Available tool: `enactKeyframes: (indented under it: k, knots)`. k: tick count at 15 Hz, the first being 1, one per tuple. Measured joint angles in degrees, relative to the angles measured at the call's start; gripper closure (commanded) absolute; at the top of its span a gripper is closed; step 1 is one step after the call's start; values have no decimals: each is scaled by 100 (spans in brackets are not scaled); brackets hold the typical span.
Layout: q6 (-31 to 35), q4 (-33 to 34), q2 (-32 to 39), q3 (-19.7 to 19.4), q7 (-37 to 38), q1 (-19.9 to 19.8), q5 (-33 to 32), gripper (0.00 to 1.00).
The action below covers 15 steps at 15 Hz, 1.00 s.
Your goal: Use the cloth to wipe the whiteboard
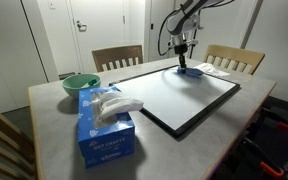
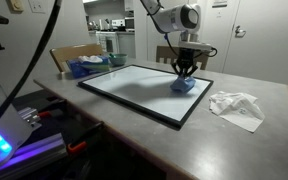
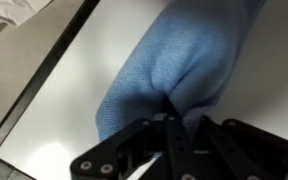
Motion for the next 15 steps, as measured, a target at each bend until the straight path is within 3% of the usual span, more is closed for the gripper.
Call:
enactKeyframes:
  k: [8, 15]
  knots:
    - [-261, 582, 322, -106, -40, -189, 0, 98]
    - [-305, 577, 326, -182, 51, -201, 0, 98]
